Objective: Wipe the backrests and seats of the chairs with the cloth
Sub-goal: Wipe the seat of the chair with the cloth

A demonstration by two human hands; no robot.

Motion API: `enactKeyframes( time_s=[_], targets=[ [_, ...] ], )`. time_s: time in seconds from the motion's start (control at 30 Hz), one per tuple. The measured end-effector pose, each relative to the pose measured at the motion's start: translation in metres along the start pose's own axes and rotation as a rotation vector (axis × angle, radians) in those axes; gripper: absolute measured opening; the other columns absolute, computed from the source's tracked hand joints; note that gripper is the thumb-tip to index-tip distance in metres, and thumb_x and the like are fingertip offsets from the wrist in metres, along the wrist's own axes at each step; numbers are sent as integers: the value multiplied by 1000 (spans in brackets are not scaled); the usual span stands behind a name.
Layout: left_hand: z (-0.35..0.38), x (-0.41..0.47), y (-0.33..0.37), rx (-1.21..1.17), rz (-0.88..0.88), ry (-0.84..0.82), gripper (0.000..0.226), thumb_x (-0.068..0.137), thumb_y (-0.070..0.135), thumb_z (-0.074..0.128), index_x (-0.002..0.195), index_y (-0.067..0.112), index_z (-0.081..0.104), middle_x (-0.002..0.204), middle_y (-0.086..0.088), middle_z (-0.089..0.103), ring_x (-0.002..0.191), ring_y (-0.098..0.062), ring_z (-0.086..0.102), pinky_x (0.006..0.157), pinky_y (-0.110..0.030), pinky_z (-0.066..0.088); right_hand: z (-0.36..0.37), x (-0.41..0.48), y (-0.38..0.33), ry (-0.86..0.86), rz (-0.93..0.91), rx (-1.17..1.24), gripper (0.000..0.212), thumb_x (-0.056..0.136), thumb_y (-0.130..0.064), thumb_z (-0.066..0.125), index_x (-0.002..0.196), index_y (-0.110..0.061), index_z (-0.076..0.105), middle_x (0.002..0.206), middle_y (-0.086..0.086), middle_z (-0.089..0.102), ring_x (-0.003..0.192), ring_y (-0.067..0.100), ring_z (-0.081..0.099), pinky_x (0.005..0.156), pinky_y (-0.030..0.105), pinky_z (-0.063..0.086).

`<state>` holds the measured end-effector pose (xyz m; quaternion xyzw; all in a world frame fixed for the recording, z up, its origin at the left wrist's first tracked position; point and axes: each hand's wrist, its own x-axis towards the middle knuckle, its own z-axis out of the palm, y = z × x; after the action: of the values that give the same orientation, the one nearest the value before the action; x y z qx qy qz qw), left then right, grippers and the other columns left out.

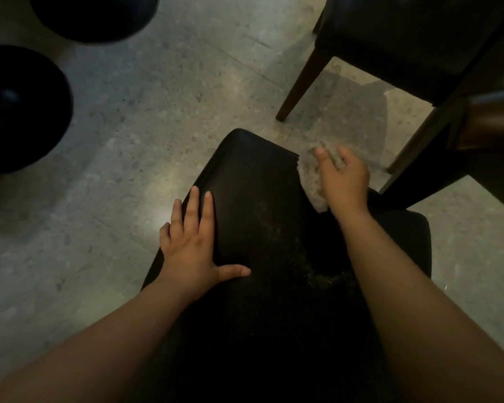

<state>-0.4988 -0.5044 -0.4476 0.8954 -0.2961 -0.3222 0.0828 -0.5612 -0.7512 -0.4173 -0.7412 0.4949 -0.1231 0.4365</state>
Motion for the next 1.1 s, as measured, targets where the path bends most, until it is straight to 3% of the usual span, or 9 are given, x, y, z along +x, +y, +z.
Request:
enactKeyframes(
  time_s=[0.1,0.2,0.27,0.47,0.6,0.73,0.87,0.97,1.1],
  targets=[
    [0,0,0,-1,2,9,144,47,91,57,129,35,-48,148,9,-45,144,-26,-26,116,-54,0,20,2,4,21,-6,-256,40,96,-57,39,80,-27,61,82,-6,61,82,13,58,70,30,45],
    [0,-1,0,-2,5,9,144,48,91,57,129,35,-48,144,10,-48,143,-27,-27,116,-53,-1,40,-1,6,147,-125,-541,39,100,-50,34,109,-28,65,104,-3,64,99,19,53,69,30,35],
    [1,0,0,1,7,13,145,48,91,57,129,35,-48,143,10,-49,143,-27,-27,116,-54,-1,43,-1,8,189,-127,-596,36,100,-46,37,117,-27,63,111,-1,63,101,20,52,69,29,33],
    [2,1,0,4,-5,12,146,47,91,59,131,35,-47,140,10,-52,143,-26,-27,116,-54,0,48,-26,7,152,-186,-373,30,96,-30,54,126,-29,61,130,-1,57,118,17,49,84,18,30],
    [2,1,-1,3,-2,5,146,48,90,59,133,35,-46,142,10,-52,143,-26,-29,116,-54,0,46,-50,1,-115,-250,-50,34,90,-19,64,122,-29,63,125,-11,58,115,1,52,95,17,42],
    [3,0,-2,0,4,13,146,47,92,56,135,34,-45,140,11,-53,142,-25,-29,115,-53,-2,37,-10,-18,9,-178,60,40,89,-23,66,126,-31,55,127,-19,51,110,-12,46,81,1,39],
    [4,2,-2,-3,5,25,146,47,91,58,135,34,-44,142,10,-50,143,-26,-28,115,-53,-2,54,17,-22,-49,-96,-75,34,93,-28,60,127,-27,58,126,-8,57,115,7,53,88,15,40],
    [3,1,-1,-5,1,27,145,48,90,59,134,34,-45,143,9,-50,143,-26,-29,115,-53,-2,68,-18,-18,-47,-179,-61,32,92,-26,61,124,-29,61,127,-10,59,116,3,51,94,20,41],
    [0,-2,-1,-38,23,13,144,49,89,59,137,34,-42,145,10,-49,142,-24,-30,116,-52,-3,63,-65,-3,-240,-221,-1,32,88,-21,66,117,-33,65,119,-17,60,111,-4,55,90,16,48]
  ],
)
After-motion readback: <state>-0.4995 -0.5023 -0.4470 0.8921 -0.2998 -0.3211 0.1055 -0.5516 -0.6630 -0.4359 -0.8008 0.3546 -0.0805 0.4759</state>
